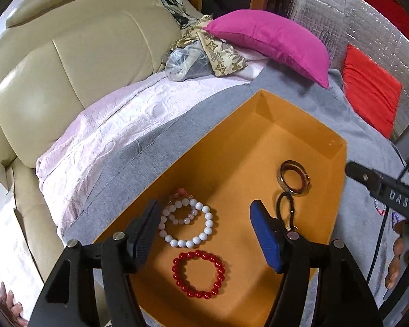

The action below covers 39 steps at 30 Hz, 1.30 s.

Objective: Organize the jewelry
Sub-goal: 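Move both open tools back toward the pink-white and purple bracelets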

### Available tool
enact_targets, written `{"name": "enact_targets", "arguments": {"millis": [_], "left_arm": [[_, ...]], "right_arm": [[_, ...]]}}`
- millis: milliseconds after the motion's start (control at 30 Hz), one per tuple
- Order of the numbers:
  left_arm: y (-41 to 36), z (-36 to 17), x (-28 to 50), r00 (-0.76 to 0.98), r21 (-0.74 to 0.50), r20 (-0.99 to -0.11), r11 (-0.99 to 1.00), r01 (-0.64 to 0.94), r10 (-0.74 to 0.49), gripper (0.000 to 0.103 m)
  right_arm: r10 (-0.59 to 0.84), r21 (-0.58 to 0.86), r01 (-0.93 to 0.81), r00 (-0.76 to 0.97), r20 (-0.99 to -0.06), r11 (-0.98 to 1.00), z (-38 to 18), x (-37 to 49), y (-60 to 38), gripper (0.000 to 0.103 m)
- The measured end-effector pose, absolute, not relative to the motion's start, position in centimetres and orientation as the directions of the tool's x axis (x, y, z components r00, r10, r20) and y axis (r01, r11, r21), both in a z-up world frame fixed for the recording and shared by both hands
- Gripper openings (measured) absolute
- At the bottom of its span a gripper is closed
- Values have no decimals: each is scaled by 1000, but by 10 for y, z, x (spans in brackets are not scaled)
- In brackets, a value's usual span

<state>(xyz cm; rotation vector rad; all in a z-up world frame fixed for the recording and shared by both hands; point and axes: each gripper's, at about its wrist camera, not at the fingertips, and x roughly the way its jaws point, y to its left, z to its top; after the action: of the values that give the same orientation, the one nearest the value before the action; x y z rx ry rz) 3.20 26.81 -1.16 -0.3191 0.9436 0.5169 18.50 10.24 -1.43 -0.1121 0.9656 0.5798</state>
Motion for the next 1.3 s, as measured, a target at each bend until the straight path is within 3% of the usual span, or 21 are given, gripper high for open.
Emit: {"name": "enact_targets", "arguments": {"millis": [567,900,1300], "left_arm": [[164,-14,46,517,27,-824,929,-369,230,70],[77,-42,46,503,57,-852,981,-187,146,71],[40,-48,47,491,48,-865,990,-135,109,71]], "right_arm": [[335,280,-184,483,-809,942,-66,151,-123,77],[161,166,-47,596,-787,985,-83,84,-197,76],[88,108,-8,636,-767,994,-83,55,-231,77]]}}
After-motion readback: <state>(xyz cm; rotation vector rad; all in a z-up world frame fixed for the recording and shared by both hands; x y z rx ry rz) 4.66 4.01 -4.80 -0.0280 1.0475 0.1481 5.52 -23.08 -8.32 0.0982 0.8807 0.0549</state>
